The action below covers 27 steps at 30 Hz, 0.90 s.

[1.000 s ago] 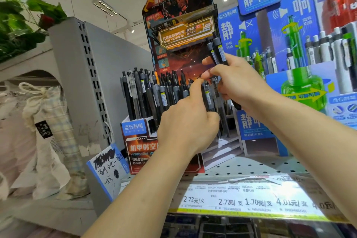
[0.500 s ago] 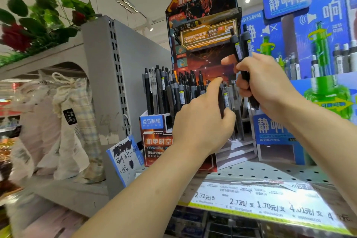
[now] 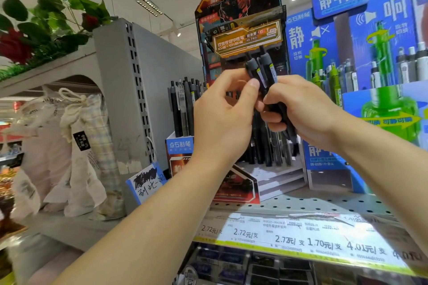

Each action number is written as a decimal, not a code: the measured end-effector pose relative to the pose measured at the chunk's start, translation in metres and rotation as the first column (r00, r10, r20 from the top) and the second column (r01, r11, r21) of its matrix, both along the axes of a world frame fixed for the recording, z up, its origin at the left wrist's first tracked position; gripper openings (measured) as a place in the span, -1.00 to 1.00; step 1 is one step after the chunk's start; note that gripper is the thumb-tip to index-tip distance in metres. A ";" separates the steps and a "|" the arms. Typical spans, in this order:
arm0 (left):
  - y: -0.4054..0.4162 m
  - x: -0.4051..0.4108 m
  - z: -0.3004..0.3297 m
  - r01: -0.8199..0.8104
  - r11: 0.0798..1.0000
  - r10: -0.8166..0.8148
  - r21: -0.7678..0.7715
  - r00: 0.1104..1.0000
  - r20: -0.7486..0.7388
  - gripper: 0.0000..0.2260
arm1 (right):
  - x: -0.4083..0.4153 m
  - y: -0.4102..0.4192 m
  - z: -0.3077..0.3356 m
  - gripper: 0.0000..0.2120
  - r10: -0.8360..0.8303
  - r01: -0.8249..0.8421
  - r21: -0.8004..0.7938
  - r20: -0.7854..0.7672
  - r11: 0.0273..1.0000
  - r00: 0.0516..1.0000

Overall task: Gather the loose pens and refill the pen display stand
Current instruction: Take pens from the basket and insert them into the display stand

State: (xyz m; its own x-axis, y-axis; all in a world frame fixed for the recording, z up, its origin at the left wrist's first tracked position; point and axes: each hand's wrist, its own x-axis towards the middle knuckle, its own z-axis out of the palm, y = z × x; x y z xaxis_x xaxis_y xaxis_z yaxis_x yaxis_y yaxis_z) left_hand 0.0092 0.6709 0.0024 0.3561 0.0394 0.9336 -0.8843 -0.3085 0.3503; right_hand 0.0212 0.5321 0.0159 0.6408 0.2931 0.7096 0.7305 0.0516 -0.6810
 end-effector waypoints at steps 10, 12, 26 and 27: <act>0.007 0.004 0.003 0.046 0.997 -0.049 -0.054 0.998 -0.043 -0.92 | 0.001 -0.001 -0.001 -0.78 0.022 -0.026 -0.104 -0.047 0.994 0.999; 0.008 0.005 0.004 0.057 0.997 -0.059 -0.053 0.998 -0.033 -0.90 | 0.002 -0.001 -0.003 -0.75 0.012 -0.020 -0.136 -0.059 0.990 0.998; 0.027 0.009 0.020 0.121 0.902 -0.180 -0.414 0.978 -0.107 -0.95 | 0.003 -0.004 0.000 -0.68 -0.127 0.104 -0.273 -0.069 0.956 0.990; 0.031 0.010 0.021 0.124 0.879 -0.195 -0.461 0.974 -0.111 -0.95 | 0.003 -0.003 0.000 -0.68 -0.142 0.123 -0.248 -0.063 0.961 0.988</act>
